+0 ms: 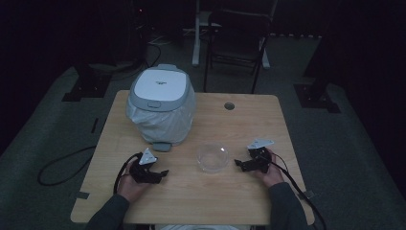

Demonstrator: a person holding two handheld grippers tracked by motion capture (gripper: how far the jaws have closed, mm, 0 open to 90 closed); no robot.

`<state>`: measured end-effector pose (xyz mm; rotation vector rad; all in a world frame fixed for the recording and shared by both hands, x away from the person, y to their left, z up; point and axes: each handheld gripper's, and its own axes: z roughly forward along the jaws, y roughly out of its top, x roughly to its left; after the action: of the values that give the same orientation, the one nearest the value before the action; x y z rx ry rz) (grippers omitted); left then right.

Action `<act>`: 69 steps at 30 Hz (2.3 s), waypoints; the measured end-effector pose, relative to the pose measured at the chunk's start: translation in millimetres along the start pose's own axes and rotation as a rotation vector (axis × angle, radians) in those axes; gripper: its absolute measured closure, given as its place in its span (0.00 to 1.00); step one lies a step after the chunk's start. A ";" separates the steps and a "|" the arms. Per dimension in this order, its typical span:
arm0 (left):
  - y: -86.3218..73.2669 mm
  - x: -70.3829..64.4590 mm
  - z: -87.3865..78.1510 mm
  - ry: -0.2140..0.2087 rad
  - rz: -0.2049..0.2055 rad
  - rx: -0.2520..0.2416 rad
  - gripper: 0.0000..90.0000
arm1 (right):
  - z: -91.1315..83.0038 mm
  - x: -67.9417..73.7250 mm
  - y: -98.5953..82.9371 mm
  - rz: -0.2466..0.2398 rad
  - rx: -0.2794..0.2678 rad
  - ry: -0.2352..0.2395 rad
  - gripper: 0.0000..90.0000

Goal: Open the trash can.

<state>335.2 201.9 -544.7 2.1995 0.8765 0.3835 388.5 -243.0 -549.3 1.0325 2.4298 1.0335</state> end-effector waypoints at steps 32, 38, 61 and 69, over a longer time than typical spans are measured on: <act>3.1 8.5 -12.8 -0.034 -0.086 -0.001 0.40 | -0.1 2.0 -0.1 0.009 -0.001 -0.006 0.13; 7.0 7.4 -17.2 -0.043 -0.096 -0.014 0.40 | -0.2 2.3 -0.2 0.012 -0.002 -0.009 0.13; 28.5 16.0 -41.8 -0.060 -0.103 -0.057 0.41 | -0.3 2.4 -0.3 0.013 -0.001 -0.011 0.13; 38.8 21.5 -49.0 -0.068 -0.104 -0.061 0.43 | -0.3 2.4 -0.3 0.013 -0.001 -0.011 0.13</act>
<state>344.6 222.6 -482.6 2.0893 0.9257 0.2797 386.6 -241.6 -549.2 1.0519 2.4174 1.0300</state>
